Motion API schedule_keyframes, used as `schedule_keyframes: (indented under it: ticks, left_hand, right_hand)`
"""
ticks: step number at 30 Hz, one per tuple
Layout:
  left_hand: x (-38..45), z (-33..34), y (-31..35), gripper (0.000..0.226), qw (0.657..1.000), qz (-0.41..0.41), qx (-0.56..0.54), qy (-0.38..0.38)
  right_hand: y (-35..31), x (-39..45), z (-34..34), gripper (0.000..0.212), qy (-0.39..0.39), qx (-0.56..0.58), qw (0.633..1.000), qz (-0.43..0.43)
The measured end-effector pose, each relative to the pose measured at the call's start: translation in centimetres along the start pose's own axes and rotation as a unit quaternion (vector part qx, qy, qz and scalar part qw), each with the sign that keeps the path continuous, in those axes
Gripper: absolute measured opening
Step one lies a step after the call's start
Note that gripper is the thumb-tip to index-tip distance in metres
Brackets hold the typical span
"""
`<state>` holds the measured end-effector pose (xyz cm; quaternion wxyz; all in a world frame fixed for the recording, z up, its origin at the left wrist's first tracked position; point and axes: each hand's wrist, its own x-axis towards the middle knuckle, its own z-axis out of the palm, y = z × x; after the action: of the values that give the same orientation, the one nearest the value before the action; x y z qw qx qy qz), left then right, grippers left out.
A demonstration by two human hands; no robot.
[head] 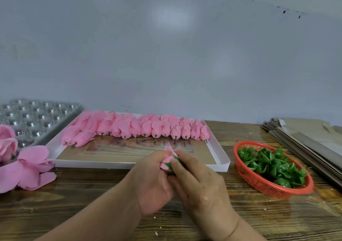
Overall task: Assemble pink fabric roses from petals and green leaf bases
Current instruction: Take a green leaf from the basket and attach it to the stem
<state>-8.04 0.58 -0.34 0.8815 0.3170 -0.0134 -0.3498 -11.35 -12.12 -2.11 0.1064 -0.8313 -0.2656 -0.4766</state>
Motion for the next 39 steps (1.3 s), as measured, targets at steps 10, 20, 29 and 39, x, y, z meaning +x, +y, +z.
schedule_keyframes:
  ticks: [10, 20, 29, 39]
  left_hand:
    - [-0.4, 0.8, -0.2, 0.057, 0.993, -0.004, 0.117, -0.024]
    - [0.5, -1.0, 0.2, 0.047, 0.964, 0.129, 0.224, -0.060]
    - [-0.1, -0.8, 0.4, 0.026, 0.943, 0.151, 0.294, 0.033]
    - [-2.7, -1.5, 0.3, 0.019, 0.887, 0.172, 0.411, 0.122]
  right_hand:
    - [0.3, 0.6, -0.8, 0.005, 0.035, 0.255, 0.924, 0.282]
    - [0.8, 1.6, -1.1, 0.016, 0.038, 0.654, 0.514, 0.554]
    - [0.9, 0.8, -0.2, 0.018, -0.003, 0.668, 0.487, 0.563]
    - [-0.6, 0.5, -0.5, 0.019, -0.046, 0.542, 0.706, 0.452]
